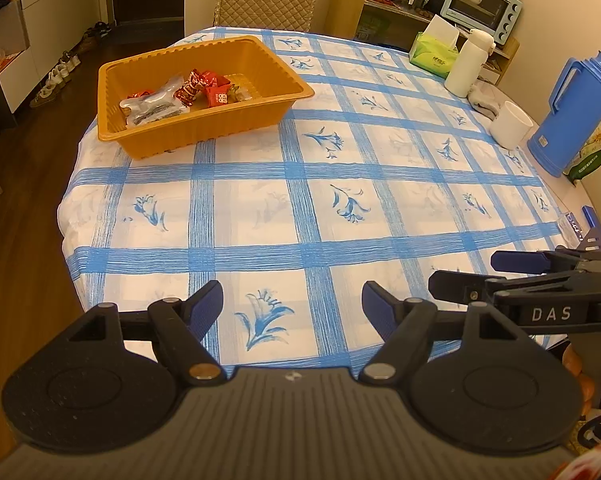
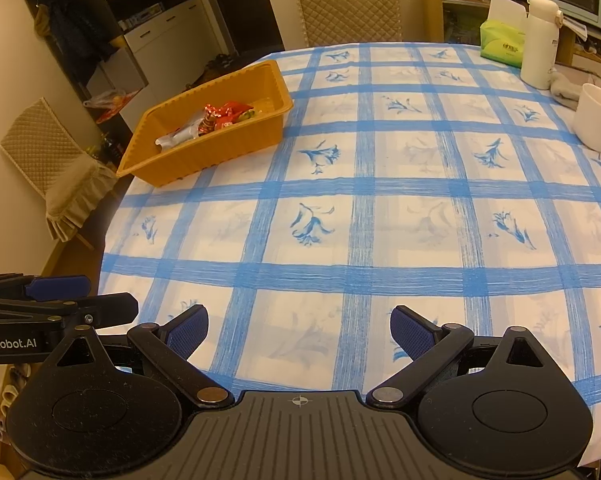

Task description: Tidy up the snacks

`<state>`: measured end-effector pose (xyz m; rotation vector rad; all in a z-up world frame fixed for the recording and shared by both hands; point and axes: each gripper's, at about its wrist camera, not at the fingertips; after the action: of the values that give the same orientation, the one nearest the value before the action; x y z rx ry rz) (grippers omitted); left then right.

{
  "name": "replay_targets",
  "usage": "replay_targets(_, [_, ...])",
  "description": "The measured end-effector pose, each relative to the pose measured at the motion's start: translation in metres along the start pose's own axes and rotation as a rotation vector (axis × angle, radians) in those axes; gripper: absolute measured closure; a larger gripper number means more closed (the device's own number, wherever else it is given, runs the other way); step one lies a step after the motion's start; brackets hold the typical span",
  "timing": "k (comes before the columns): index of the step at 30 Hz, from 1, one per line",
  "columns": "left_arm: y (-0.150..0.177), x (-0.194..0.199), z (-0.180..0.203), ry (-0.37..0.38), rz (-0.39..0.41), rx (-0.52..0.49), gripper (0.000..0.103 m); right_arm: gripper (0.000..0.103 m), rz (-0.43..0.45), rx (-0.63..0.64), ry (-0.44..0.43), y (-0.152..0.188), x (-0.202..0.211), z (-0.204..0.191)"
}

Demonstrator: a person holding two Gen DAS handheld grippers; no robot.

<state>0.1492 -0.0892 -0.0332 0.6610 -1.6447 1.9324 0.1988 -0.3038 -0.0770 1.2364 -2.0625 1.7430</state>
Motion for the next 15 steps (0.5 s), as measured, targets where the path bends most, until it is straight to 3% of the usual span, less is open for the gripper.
replay_targets(15, [-0.001, -0.0001, -0.0021, -0.001, 0.0, 0.001, 0.028, 0.006, -0.001, 0.003, -0.002, -0.0009, -0.0025, -0.0039])
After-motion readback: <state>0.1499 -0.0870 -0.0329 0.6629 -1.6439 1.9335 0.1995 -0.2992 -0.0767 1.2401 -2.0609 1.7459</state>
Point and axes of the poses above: each gripper's, at about its wrist camera, not at the fingertips, and x roughly against the way its jaws point, z to its right, y to its underside, and after that the axes turned 14 degrees about z, right-handed
